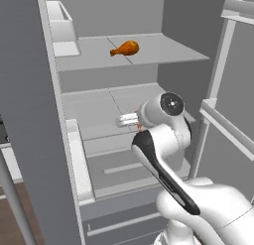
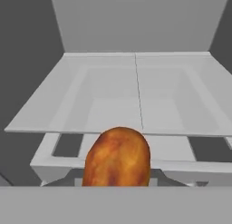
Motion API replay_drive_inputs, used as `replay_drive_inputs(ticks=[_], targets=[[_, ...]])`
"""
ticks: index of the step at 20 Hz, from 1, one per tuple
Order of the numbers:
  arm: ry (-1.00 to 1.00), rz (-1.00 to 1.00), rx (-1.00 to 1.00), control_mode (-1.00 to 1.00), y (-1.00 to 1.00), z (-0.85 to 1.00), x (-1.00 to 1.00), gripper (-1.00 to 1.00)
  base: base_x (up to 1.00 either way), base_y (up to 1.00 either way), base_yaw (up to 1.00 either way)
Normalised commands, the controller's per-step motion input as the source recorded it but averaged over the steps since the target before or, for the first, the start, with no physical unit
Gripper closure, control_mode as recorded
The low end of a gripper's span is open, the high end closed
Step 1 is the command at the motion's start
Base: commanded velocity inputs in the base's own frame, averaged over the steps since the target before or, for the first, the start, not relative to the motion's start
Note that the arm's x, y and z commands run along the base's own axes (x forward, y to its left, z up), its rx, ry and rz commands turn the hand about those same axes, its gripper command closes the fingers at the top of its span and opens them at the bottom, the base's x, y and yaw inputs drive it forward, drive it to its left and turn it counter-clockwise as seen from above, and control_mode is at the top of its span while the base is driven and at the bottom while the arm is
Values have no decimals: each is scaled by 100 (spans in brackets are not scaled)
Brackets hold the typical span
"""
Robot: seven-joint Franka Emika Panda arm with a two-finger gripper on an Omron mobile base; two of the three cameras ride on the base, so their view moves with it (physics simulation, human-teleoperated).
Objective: Place one corn and one chicken drumstick in each tupperware on the nearby counter, to pack two identical lunches.
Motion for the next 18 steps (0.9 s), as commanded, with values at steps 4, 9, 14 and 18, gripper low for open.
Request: replay_drive_inputs(ticks=[4, 9, 14, 18], targets=[[3, 0, 0, -100, -8, 49, -71, 100, 0, 0, 0], [9, 6, -4, -100, -7, 50, -53, 100, 0, 0, 0], [11, 9, -6, -100, -2, 13, -28, 100, 0, 0, 0], [3, 1, -4, -100, 0, -9, 0, 100, 0, 0, 0]])
